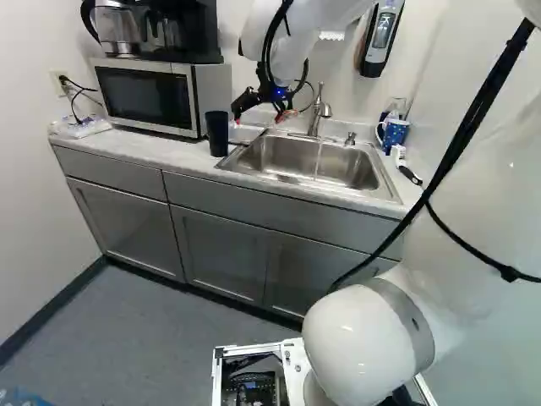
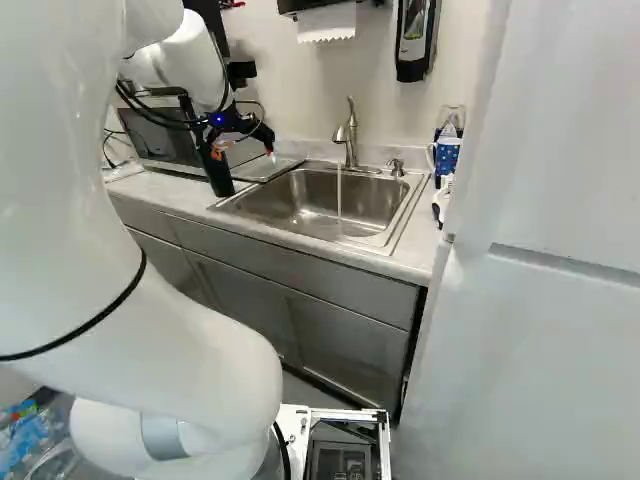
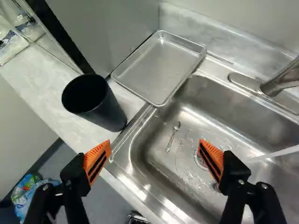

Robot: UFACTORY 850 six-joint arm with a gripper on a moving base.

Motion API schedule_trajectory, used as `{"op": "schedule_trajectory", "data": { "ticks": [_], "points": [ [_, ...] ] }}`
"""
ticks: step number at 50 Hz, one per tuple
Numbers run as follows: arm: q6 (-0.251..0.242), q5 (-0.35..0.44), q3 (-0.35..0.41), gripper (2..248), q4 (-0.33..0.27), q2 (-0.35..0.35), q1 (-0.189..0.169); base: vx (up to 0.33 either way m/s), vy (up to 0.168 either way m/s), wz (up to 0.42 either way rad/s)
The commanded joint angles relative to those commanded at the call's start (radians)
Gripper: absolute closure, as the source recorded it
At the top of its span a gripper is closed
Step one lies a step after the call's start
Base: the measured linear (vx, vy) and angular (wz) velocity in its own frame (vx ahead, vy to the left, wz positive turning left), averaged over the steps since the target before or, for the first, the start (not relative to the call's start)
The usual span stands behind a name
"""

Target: Rinse the cup and place it in the tray

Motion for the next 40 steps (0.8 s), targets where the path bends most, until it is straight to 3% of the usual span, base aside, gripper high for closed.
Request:
{"op": "schedule_trajectory", "data": {
  "ticks": [17,30,40],
  "points": [
    [0.000,0.018,-0.014,3,0.000,-0.033,0.057,0.000,0.000,0.000],
    [0.000,0.115,-0.025,3,0.000,-0.074,0.094,0.000,0.000,0.000],
    [0.000,0.193,-0.017,3,0.000,-0.089,0.103,0.000,0.000,0.000]
  ]
}}
